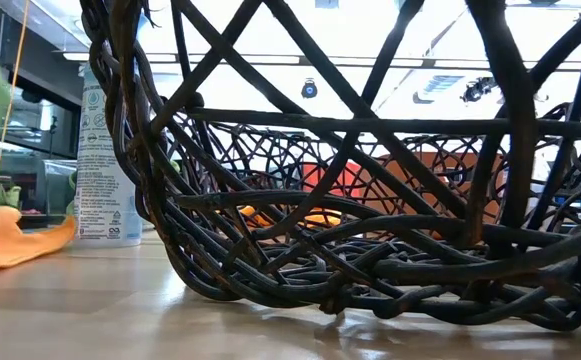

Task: Sort microfiber towel by color & place in baskets
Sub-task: Put the green microfiber cloth into the transparent bin

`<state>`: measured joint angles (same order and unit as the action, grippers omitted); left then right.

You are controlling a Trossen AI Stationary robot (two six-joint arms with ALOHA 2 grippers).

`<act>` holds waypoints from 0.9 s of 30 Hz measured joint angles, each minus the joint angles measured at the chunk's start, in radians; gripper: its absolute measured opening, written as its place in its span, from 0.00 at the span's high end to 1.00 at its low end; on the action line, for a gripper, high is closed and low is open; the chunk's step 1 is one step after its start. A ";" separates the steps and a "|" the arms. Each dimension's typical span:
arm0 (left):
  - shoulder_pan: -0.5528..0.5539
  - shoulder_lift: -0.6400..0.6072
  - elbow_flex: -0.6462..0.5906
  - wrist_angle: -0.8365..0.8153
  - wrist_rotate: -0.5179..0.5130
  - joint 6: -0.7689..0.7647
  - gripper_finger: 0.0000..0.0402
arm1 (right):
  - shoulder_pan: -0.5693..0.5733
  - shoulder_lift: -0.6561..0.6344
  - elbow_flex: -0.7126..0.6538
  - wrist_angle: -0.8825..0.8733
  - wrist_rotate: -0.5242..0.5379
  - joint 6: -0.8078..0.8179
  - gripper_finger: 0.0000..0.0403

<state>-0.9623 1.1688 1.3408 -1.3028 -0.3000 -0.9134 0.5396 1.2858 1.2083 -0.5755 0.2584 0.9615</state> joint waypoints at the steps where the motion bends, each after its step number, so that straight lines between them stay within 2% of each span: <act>1: 0.006 -0.016 0.041 -0.050 -0.032 -0.036 1.00 | 0.000 0.000 0.000 0.004 0.000 -0.002 0.31; 5: 0.032 -0.063 0.199 -0.237 -0.211 -0.174 1.00 | 0.000 -0.003 0.000 0.014 0.000 -0.022 0.31; 7: 0.053 -0.075 0.263 -0.274 -0.320 -0.202 1.00 | 0.000 -0.007 0.000 0.022 0.000 -0.031 0.31; 14: 0.213 -0.109 0.415 -0.268 -0.639 -0.074 1.00 | -0.002 -0.044 0.000 0.026 0.001 -0.047 0.31; 19: 0.343 -0.111 0.473 -0.261 -0.869 0.024 1.00 | -0.002 -0.077 0.000 0.026 0.053 -0.086 0.31; 23: 0.468 -0.108 0.472 -0.268 -0.987 0.079 1.00 | -0.006 -0.096 0.000 0.026 0.098 -0.141 0.31; 27: 0.609 -0.094 0.472 -0.268 -1.005 0.106 1.00 | -0.024 -0.105 0.001 0.028 0.112 -0.191 0.31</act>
<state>-0.3532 1.0746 1.8126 -1.5711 -1.3049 -0.8078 0.5152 1.1805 1.2091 -0.5473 0.3702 0.7708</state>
